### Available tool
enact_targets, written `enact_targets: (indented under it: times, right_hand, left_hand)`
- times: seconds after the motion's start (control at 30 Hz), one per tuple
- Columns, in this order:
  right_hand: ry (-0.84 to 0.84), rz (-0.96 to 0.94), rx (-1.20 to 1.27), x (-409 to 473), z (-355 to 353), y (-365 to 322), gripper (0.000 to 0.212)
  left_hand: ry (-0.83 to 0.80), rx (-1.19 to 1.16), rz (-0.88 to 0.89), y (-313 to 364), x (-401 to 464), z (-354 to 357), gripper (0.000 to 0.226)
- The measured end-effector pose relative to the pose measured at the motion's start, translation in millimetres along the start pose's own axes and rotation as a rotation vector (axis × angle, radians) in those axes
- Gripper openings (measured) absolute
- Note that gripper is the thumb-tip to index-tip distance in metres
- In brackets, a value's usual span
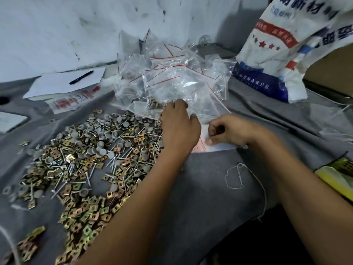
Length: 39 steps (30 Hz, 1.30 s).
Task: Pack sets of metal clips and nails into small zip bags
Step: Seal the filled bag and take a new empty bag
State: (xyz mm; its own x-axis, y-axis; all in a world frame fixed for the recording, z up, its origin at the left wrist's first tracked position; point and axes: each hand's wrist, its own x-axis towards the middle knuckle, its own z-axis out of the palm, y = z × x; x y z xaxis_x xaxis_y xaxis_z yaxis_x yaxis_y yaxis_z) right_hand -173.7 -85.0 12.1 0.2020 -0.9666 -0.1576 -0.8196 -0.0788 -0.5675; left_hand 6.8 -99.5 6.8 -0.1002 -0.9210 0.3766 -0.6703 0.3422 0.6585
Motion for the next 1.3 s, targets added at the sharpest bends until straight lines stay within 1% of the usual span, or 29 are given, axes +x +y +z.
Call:
enact_targets:
  times: [0.1, 0.2, 0.27, 0.33, 0.37, 0.43, 0.5, 0.53, 0.63, 0.73, 0.83, 0.9, 0.93, 1.03, 1.07, 1.17, 1.3]
  right_hand:
    - [0.104, -0.069, 0.077, -3, 9, 8, 0.023]
    - [0.236, -0.106, 0.175, -7, 20, 16, 0.02]
    - [0.265, -0.105, 0.181, -7, 22, 21, 0.016]
    - [0.265, -0.115, 0.139, -7, 24, 23, 0.012]
    - [0.263, -0.129, 0.112, -7, 25, 23, 0.013]
    - [0.261, -0.15, 0.079, -7, 27, 21, 0.025]
    - [0.263, -0.14, 0.057, -9, 28, 19, 0.037]
    - [0.266, -0.134, 0.036, -9, 28, 18, 0.039]
    - [0.259, -0.147, 0.021, -8, 27, 20, 0.035]
    - [0.21, -0.104, 0.23, -6, 24, 28, 0.027]
    - [0.224, -0.02, 0.338, -1, 25, 26, 0.039]
    - [0.256, 0.072, 0.397, 4, 27, 17, 0.052]
    - [0.273, 0.117, 0.398, 7, 28, 13, 0.056]
    - [0.3, 0.191, 0.275, 14, 27, 6, 0.048]
    - [0.305, 0.227, 0.286, 16, 26, 5, 0.044]
    - [0.33, 0.311, 0.331, 18, 22, 4, 0.024]
    - [0.329, 0.357, 0.223, 18, 16, -5, 0.023]
  left_hand:
    - [-0.032, -0.095, -0.121, 4, -18, 0, 0.033]
    - [-0.116, -0.185, -0.312, 9, -26, 2, 0.034]
    - [-0.149, -0.255, -0.408, 12, -28, 5, 0.034]
    - [-0.139, -0.36, -0.496, 16, -26, 7, 0.031]
    - [-0.136, -0.413, -0.533, 18, -25, 8, 0.029]
    - [-0.135, -0.488, -0.567, 20, -25, 11, 0.025]
    - [-0.136, -0.577, -0.586, 23, -26, 13, 0.024]
    - [-0.139, -0.632, -0.597, 24, -27, 14, 0.026]
    - [-0.152, -0.717, -0.601, 24, -26, 18, 0.032]
    - [-0.158, -0.635, -0.563, 22, -26, 19, 0.025]
    - [-0.127, -0.539, -0.506, 24, -27, 17, 0.02]
    - [-0.133, -0.515, -0.456, 25, -29, 15, 0.026]
    - [-0.142, -0.545, -0.446, 24, -30, 15, 0.029]
    - [-0.144, -0.63, -0.441, 17, -34, 15, 0.03]
    - [-0.145, -0.658, -0.443, 14, -35, 17, 0.031]
    - [-0.159, -0.737, -0.43, 10, -38, 18, 0.036]
    - [-0.17, -0.681, -0.395, 11, -39, 19, 0.028]
